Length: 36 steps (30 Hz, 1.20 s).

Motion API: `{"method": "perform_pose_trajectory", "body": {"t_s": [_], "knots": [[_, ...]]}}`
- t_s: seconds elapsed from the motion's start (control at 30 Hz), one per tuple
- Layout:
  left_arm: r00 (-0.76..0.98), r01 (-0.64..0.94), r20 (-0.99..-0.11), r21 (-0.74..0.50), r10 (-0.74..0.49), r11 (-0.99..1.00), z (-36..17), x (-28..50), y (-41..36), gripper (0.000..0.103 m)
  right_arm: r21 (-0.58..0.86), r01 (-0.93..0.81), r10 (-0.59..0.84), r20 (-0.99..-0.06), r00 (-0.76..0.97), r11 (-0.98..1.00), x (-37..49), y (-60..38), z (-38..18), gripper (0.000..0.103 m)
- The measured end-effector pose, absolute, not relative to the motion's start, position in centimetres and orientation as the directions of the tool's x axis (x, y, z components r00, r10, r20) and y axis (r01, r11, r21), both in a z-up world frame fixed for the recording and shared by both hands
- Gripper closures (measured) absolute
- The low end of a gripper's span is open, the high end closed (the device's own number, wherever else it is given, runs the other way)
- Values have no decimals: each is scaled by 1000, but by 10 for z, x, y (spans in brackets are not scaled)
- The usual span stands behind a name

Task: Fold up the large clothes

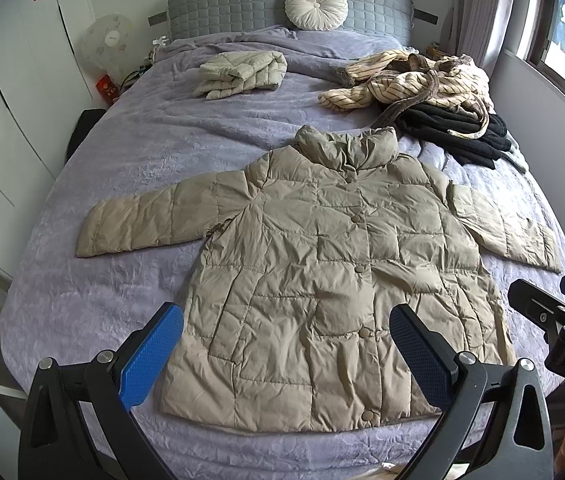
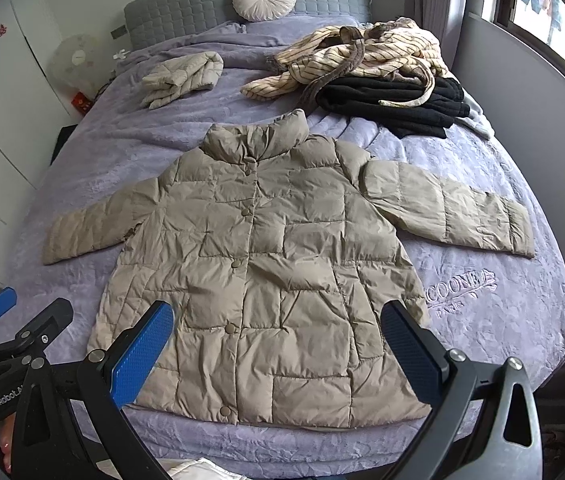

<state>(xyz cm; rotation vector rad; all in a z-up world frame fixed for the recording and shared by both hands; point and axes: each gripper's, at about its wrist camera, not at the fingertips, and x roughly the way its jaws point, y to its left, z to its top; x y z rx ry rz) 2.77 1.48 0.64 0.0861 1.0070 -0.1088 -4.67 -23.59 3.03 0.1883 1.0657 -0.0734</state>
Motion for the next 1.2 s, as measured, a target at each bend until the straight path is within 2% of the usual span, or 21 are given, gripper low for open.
{"method": "perform_pose_trajectory", "body": {"t_s": [1.2], "knots": [[526, 133, -849, 19, -54, 991, 8, 31, 16, 0, 104, 146, 24, -884, 467, 984, -45, -233, 30, 0]]}}
